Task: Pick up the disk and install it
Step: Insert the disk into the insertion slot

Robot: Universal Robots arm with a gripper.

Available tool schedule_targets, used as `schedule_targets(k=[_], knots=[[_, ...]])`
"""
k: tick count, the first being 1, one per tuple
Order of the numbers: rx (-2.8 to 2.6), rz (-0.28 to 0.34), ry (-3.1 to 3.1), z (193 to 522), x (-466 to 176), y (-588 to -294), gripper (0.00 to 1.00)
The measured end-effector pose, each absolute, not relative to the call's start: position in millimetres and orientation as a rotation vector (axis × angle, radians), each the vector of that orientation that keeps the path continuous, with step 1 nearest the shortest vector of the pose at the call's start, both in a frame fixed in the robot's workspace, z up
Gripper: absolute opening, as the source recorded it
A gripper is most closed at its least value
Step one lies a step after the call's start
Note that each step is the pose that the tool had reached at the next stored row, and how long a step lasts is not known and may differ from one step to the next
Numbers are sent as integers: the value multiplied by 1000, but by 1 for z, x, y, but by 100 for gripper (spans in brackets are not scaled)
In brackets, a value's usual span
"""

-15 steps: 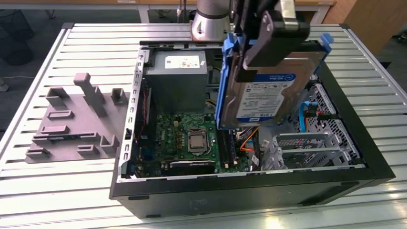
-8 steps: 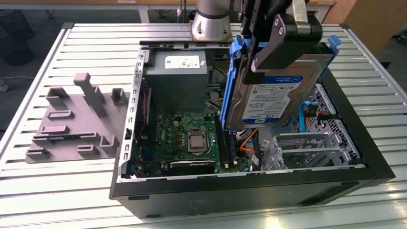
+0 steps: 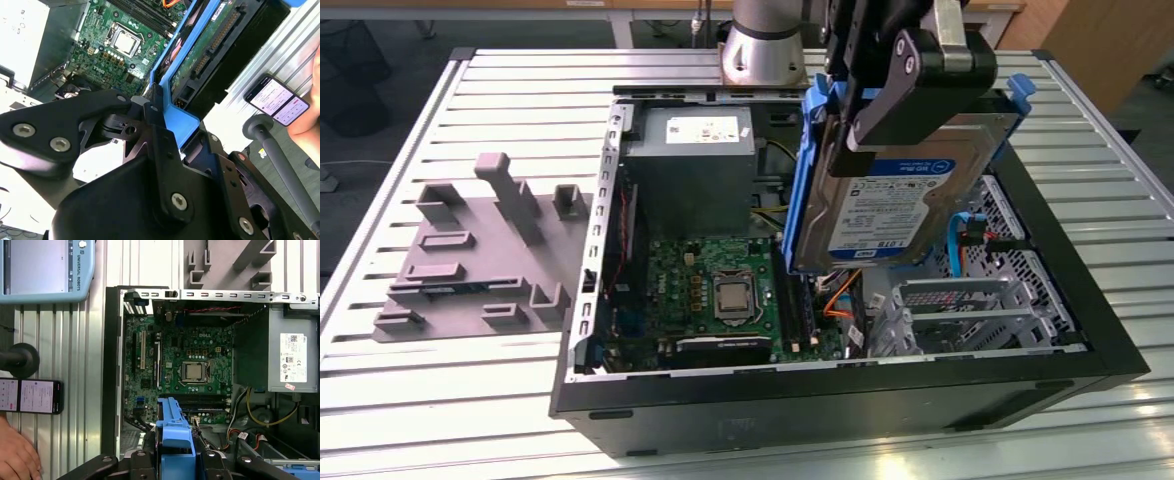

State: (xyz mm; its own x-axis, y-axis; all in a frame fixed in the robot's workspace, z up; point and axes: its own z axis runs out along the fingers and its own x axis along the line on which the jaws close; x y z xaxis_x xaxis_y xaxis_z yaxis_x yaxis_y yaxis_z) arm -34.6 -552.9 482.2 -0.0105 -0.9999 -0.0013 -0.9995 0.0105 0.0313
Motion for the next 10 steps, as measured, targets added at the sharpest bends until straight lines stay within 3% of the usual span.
schedule_targets(k=[10], knots=[[2195, -36, -2218, 482, -34, -558, 36]])
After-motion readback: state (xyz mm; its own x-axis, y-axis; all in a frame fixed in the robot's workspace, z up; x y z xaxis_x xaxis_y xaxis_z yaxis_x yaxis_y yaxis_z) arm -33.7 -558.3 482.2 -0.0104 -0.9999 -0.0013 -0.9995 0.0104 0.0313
